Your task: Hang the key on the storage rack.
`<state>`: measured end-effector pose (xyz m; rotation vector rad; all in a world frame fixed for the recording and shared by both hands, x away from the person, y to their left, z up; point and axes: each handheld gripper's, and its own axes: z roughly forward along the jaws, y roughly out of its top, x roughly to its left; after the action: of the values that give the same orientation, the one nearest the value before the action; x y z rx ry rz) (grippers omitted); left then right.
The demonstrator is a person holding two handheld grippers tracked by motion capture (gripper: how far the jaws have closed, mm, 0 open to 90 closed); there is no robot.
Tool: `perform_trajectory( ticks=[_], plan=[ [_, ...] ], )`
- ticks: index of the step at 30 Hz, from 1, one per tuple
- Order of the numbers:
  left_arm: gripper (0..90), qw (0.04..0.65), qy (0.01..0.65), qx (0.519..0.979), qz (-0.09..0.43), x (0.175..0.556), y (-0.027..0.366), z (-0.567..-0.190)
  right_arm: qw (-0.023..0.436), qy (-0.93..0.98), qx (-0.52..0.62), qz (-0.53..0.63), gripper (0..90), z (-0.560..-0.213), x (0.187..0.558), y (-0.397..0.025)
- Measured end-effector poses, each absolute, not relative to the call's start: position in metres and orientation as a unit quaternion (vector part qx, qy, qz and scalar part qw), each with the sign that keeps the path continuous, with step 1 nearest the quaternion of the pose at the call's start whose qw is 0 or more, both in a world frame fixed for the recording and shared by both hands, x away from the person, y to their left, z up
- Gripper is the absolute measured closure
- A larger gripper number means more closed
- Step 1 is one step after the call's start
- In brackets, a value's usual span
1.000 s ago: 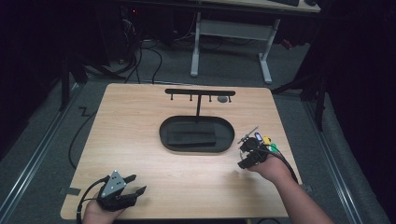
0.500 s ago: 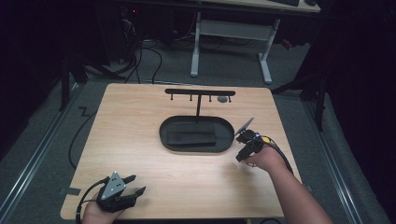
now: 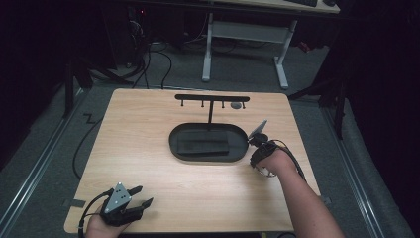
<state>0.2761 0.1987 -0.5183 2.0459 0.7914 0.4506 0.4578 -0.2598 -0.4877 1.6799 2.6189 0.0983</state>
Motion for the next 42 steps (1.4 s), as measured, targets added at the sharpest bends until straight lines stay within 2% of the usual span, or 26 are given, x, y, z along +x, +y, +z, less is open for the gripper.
perform_trajectory(
  ticks=[8,14,28,35,42],
  plan=[
    [43.2,0.441,0.323,0.819,0.177,0.277,0.202,-0.518,0.019,0.828,0.56,0.018,74.8,-0.487,0.46,-0.258],
    [43.0,0.445,0.324,0.816,0.176,0.275,0.205,-0.517,0.016,0.834,0.552,0.015,86.2,-0.488,0.459,-0.258],
    [42.5,0.451,0.323,0.811,0.184,0.275,0.207,-0.517,0.036,0.864,0.501,-0.003,87.0,-0.485,0.45,-0.251],
    [42.2,0.445,0.324,0.814,0.185,0.273,0.207,-0.518,0.038,0.886,0.462,0.004,87.1,-0.463,0.438,-0.25],
    [42.1,0.444,0.325,0.813,0.189,0.272,0.21,-0.518,0.057,0.899,0.435,0.013,87.4,-0.423,0.42,-0.252]
  ],
)
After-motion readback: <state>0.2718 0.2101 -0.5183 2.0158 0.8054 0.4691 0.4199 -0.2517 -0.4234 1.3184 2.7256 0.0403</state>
